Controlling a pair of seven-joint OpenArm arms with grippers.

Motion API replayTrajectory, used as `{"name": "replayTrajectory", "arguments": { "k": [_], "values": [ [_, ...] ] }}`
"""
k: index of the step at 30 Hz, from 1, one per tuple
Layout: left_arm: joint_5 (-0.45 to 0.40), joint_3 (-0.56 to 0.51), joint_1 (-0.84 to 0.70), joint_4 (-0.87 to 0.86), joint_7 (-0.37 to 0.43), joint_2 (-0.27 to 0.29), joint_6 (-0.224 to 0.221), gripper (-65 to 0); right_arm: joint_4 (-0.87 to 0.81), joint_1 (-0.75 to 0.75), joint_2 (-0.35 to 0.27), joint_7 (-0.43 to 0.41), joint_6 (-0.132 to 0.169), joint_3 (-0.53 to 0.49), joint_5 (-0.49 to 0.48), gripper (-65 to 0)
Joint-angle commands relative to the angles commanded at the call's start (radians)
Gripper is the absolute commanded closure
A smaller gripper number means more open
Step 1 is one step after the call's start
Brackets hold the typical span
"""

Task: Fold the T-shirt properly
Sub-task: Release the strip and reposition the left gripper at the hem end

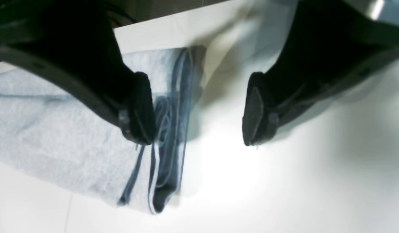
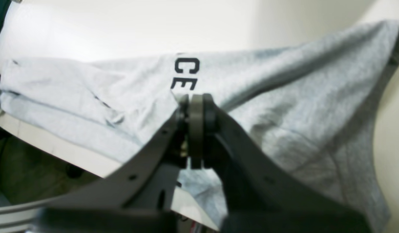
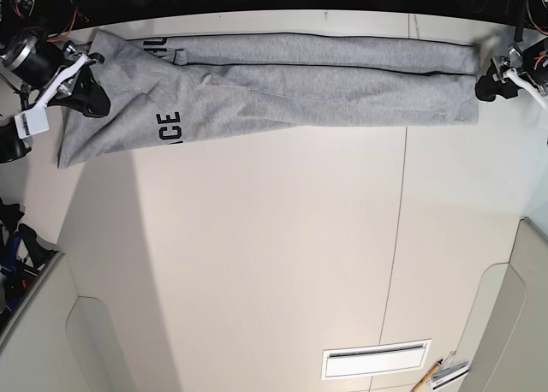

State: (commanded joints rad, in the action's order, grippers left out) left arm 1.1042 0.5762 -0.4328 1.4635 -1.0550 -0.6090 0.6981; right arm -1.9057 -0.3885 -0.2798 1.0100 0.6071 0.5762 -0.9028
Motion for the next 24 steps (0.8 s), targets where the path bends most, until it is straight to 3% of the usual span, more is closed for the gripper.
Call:
{"name": "replayTrajectory", "arguments": {
  "k": [3,9,12,17,20,21,22,24],
  "values": [
    [0.024,0.0,0.0,0.0,-0.016,0.006,0.0,-45.3,0.061,0.0,-0.001,-0.019,0.0,-0.022,0.014,0.0],
    [0.019,0.0,0.0,0.0,-0.021,0.085,0.0,-45.3,0.259,0.045,0.0,-0.029,0.0,-0.06,0.013,0.0],
    [0.029,0.0,0.0,0.0,-0.046,0.096,0.0,-45.3,0.329,0.074,0.0,-0.026,0.0,-0.061,0.012,0.0],
    [0.154,0.0,0.0,0.0,-0.157,0.097,0.0,-45.1,0.344,0.081,0.0,-0.018,0.0,-0.06,-0.036,0.0],
    [0.163,-0.001,0.0,0.0,-0.161,0.096,0.0,-45.0,0.344,0.081,0.0,-0.018,0.0,-0.06,-0.049,0.0],
    [0.164,-0.001,0.0,0.0,-0.161,0.096,0.0,-42.8,0.344,0.081,0.0,-0.018,0.0,-0.06,-0.052,0.0],
    [0.164,-0.001,0.0,0.0,-0.161,0.096,0.0,-35.8,0.343,0.081,0.0,-0.018,0.0,-0.06,-0.061,0.0],
    [0.164,-0.001,0.0,0.0,-0.151,0.096,0.0,-13.7,0.343,0.082,0.0,-0.018,0.0,-0.06,-0.077,0.0]
  ]
}}
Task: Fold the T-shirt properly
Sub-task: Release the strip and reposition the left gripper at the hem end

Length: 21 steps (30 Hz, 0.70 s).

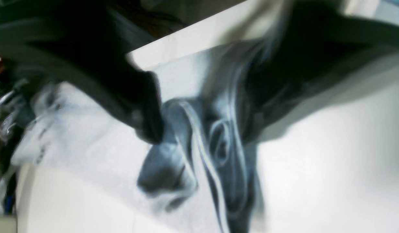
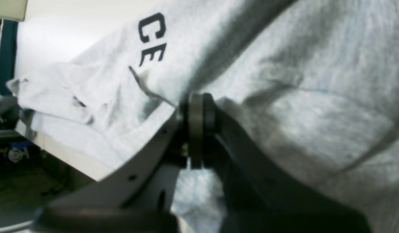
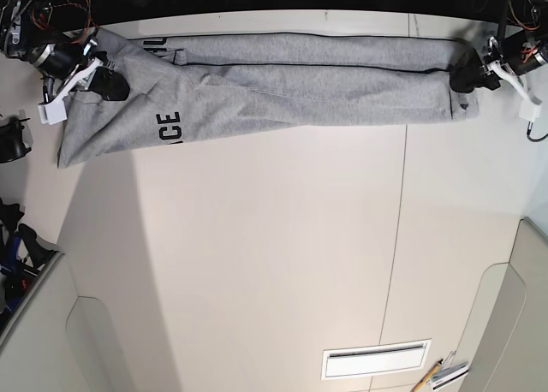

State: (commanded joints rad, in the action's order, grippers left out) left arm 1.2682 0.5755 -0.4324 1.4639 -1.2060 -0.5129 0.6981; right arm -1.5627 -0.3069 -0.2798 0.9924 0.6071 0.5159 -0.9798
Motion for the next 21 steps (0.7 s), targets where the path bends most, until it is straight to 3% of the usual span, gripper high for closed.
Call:
{"name": "replayTrajectory", "arguments": {
  "k": [1,2,8,15,19,21],
  "values": [
    [0.0,0.0,0.0,0.0,0.017,0.0,0.0,-3.7,0.0,0.003,0.0,0.003,0.0,0.0,-0.001,0.0],
    [0.0,0.0,0.0,0.0,0.032,0.0,0.0,0.0,-0.002,0.011,0.0,0.011,0.0,0.0,-0.001,0.0],
    [-0.047,0.003,0.019,0.003,0.08,-0.039,0.0,0.0,-0.043,0.035,-0.003,0.056,0.004,0.001,-0.041,0.0],
    [-0.127,0.027,0.068,0.005,0.081,-0.143,0.0,0.0,-0.12,0.034,-0.002,0.063,0.003,0.012,-0.033,0.0],
    [-0.118,0.079,0.066,0.089,0.053,-0.175,0.0,0.0,-0.138,0.035,-0.003,0.063,0.003,0.019,-0.029,0.0],
    [-0.03,0.078,0.057,0.186,-0.032,-0.173,0.0,0.0,-0.138,0.035,-0.002,0.063,0.003,0.019,-0.022,0.0]
  ]
}}
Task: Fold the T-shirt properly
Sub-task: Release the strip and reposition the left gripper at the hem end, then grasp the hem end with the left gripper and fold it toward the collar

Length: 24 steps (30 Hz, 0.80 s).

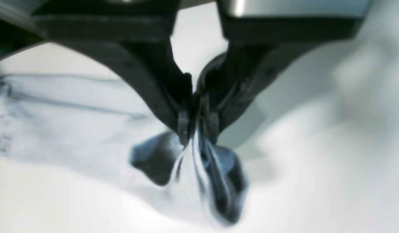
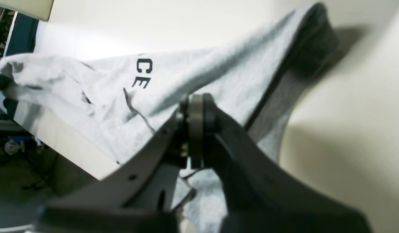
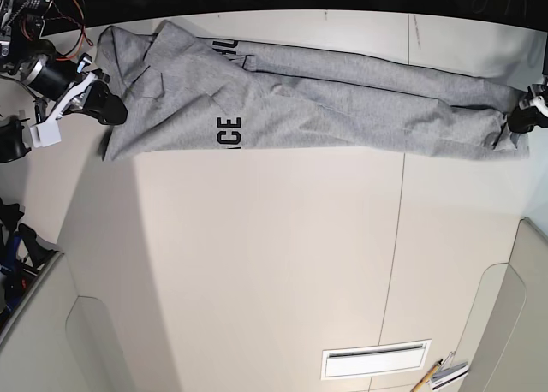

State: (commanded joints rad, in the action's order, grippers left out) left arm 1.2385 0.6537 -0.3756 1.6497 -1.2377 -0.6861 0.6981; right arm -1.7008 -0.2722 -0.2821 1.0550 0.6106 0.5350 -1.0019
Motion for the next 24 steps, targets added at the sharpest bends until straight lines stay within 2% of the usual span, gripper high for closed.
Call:
{"name": "replayTrajectory", "arguments": {
  "k": [2,7,10,13,15,19,22,24],
  "values": [
    [0.081,-0.001,-0.029,0.118,-0.055,0.01,0.0,0.0,0.0,0.0,0.0,0.0,0.0,0.0,0.003,0.0],
    [0.119,-0.007,-0.076,0.367,-0.054,0.09,0.0,0.0,0.0,0.0,0.0,-0.001,0.0,0.0,0.013,0.0],
    [0.113,-0.096,-0.073,0.417,-0.052,0.122,0.0,0.0,0.0,0.0,0.0,-0.001,0.0,0.0,0.014,0.0],
    [0.004,-0.254,-0.064,0.417,-0.002,0.147,0.0,0.0,0.0,0.0,0.0,-0.002,0.0,0.0,0.014,0.0],
    [-0.089,-0.355,-0.034,0.416,0.034,0.184,0.0,0.0,-0.002,0.0,0.0,-0.008,0.0,0.001,0.014,0.0],
    [-0.326,-0.521,0.04,0.406,0.146,0.267,0.0,0.0,-0.018,-0.002,0.0,-0.007,0.0,0.031,0.014,0.0],
    [-0.414,-0.618,0.069,0.338,0.174,0.305,0.0,0.0,-0.026,-0.001,0.0,-0.003,0.0,0.08,0.014,0.0],
    [-0.42,-0.673,0.094,0.271,0.174,0.319,0.0,-0.8,-0.026,0.0,-0.001,0.002,-0.001,0.115,0.014,0.0]
  ]
}}
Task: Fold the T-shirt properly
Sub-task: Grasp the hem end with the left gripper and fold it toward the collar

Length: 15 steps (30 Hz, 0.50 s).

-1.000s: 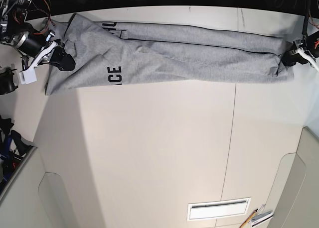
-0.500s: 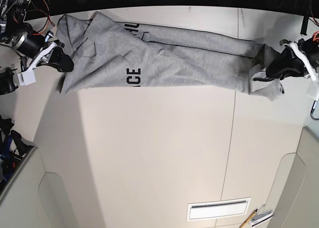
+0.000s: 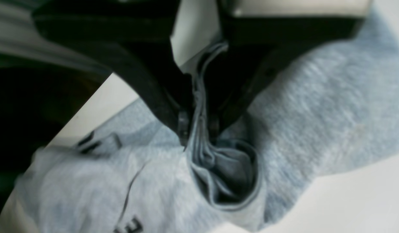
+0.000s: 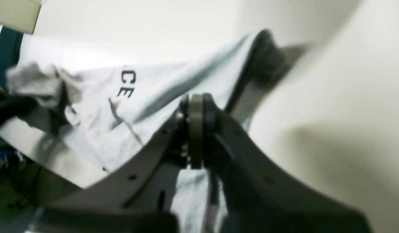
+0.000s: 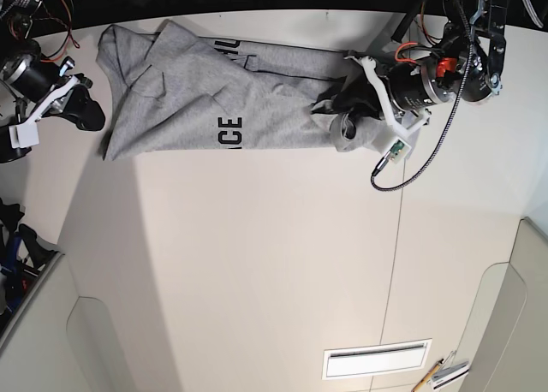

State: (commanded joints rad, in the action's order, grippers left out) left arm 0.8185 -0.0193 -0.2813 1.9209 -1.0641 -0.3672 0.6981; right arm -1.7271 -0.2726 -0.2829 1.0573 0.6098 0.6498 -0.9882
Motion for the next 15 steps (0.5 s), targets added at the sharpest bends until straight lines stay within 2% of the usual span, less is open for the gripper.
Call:
{"name": "replayTrajectory", "arguments": {
  "k": [1,3,5,6,7,8,9,15],
  "values": [
    [0.001,-0.026,0.011,-0.027,0.001,0.003,0.0,-5.1,0.0,0.0,0.0,0.005,-0.001,0.016,0.0,0.0],
    [0.009,-0.073,0.021,-0.058,0.015,0.002,0.0,-18.2,0.0,-0.001,0.0,0.036,-0.004,0.045,-0.009,0.0],
    [0.023,-0.1,0.021,-0.061,0.028,0.002,0.0,-32.1,0.001,-0.003,0.0,0.067,-0.004,0.06,-0.014,-19.1],
    [0.043,-0.102,0.021,-0.061,0.038,0.002,0.0,-35.4,0.001,-0.004,0.0,0.07,-0.003,0.06,-0.014,-29.0],
    [0.066,-0.102,0.021,-0.061,0.041,0.002,0.0,-35.9,0.001,-0.005,0.0,0.068,-0.003,0.06,-0.014,-37.0],
    [0.089,-0.102,0.024,-0.061,0.039,0.002,0.0,-35.9,0.002,-0.005,0.0,0.068,-0.003,0.06,-0.006,-41.9],
    [0.107,-0.102,0.026,-0.061,0.035,0.002,0.0,-35.9,0.003,-0.005,0.0,0.064,-0.003,0.06,0.012,-43.9],
    [0.202,-0.102,0.035,-0.061,0.034,0.002,0.0,-35.9,0.095,-0.005,0.001,0.034,-0.003,0.019,0.023,-44.1]
  ]
}}
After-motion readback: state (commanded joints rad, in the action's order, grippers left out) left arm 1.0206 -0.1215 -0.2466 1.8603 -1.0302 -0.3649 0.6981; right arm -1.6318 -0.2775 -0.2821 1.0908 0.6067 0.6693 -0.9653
